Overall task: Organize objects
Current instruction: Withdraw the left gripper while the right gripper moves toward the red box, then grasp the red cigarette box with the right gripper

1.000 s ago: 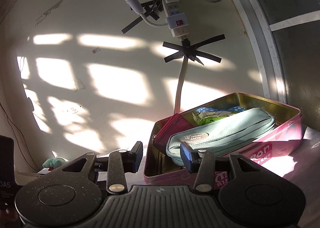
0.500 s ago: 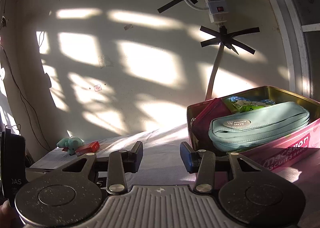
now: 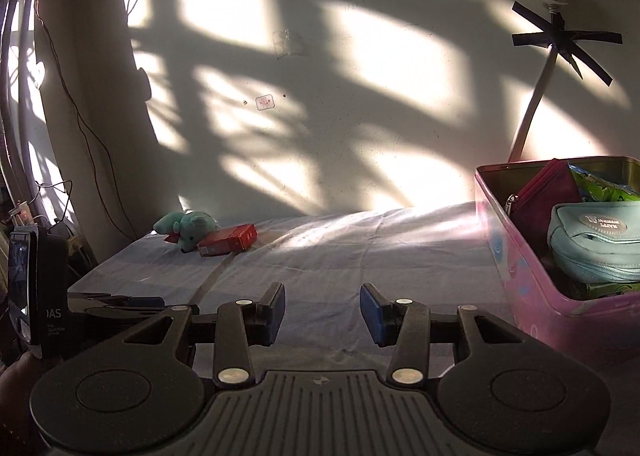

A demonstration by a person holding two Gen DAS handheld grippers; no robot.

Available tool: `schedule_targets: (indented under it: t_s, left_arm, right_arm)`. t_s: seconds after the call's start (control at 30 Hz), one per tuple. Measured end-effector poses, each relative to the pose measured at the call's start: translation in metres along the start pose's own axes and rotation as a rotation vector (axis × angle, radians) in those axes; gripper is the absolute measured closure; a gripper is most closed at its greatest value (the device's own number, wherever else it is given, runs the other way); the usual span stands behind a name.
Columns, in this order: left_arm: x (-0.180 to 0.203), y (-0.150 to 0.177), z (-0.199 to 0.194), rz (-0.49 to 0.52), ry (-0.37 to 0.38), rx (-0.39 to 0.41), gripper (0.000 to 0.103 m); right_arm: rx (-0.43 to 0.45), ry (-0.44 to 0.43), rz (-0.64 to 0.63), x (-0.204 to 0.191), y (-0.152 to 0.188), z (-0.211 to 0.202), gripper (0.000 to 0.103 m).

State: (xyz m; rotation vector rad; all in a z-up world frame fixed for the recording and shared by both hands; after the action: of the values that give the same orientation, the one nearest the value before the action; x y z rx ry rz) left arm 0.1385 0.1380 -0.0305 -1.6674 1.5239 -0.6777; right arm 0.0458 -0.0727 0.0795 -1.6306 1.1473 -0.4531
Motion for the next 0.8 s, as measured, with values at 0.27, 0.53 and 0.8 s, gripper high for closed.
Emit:
schedule_targets:
  t_s: [0.27,0.53,0.8]
  left_arm:
    - [-0.088,0.001,0.023,-0.349,-0.061,0.001,0.049]
    - [-0.126,0.004,0.023,-0.518,-0.106,-0.016,0.047]
    - [-0.122,0.004,0.026,-0.528,-0.069,-0.032,0.044]
  right_arm:
    - [-0.045,-0.114,-0.056,-0.054,-0.025,0.091,0.038]
    - [-0.157,-0.139,-0.175,-0.113,-0.040,0.219,0.013]
    - [-0.160,0.037,-0.084,-0.136,-0.048,0.286,0.002]
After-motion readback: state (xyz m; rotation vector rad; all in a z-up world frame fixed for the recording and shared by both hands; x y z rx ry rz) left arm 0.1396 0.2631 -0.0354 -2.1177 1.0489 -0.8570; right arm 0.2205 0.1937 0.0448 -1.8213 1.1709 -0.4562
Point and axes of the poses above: each gripper's, at about its wrist camera, not at the fingertips, and z roughly the way its jaws point, x to its right, y to its underside, the point moved 7 cm from there along z, roughly the way its jaws point, and after that the axes turned 2 degrees about -y, right-handed, at the moved point
